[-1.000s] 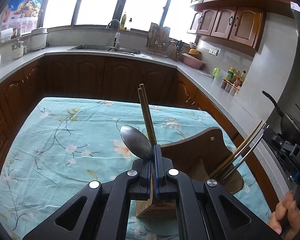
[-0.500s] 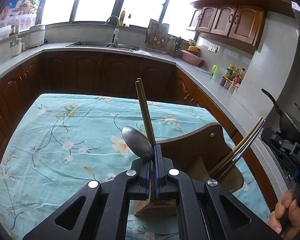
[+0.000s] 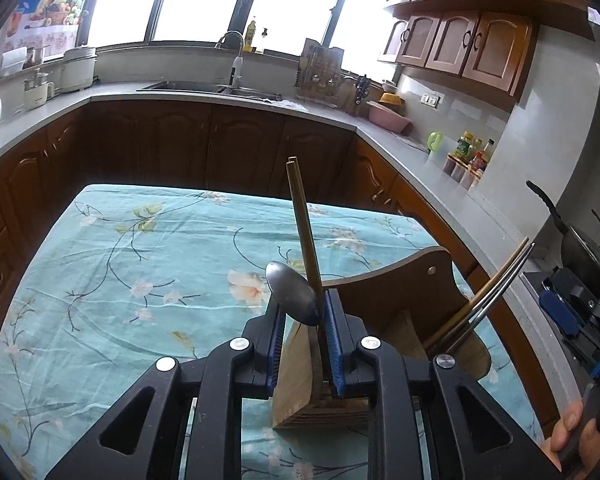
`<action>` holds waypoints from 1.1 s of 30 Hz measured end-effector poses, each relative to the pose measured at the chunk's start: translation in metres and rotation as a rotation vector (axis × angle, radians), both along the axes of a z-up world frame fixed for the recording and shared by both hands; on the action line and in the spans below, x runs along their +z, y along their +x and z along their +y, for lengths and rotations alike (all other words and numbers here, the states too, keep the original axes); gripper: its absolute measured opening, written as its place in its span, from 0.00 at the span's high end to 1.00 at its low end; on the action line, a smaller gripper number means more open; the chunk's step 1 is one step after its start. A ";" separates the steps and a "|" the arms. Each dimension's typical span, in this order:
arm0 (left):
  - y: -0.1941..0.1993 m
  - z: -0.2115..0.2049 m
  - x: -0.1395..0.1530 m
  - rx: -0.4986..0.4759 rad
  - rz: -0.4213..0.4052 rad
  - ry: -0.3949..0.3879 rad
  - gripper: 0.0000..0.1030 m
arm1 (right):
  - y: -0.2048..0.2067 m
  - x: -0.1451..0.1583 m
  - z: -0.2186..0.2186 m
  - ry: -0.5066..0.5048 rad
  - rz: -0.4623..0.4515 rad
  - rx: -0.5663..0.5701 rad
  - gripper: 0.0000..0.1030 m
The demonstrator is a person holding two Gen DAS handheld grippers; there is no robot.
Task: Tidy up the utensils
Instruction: 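Lower the spoon and chopstick into the caddy and open both tools, then move both open tools back over the remaining utensils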
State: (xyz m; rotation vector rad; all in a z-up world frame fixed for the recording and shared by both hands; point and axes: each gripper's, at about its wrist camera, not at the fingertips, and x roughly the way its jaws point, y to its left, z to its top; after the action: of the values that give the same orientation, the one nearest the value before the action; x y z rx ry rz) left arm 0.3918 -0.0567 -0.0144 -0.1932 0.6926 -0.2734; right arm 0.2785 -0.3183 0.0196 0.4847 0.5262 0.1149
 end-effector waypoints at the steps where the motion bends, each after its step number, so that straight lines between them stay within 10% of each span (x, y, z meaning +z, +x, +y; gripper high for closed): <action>1: 0.000 0.000 0.000 0.001 0.001 0.002 0.81 | -0.002 0.000 0.000 0.003 -0.001 0.000 0.33; 18: -0.077 0.027 0.009 0.039 0.001 0.005 0.24 | -0.047 -0.013 0.013 0.029 0.071 0.044 0.15; 33: -0.199 0.059 0.011 0.081 0.063 0.008 0.21 | -0.117 -0.033 0.045 -0.046 0.168 0.117 0.12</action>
State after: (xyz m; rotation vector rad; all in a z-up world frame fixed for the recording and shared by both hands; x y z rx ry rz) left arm 0.1926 0.0019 -0.0035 -0.2227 0.7462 -0.1878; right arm 0.1620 -0.2729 -0.0135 0.4209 0.7210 0.1743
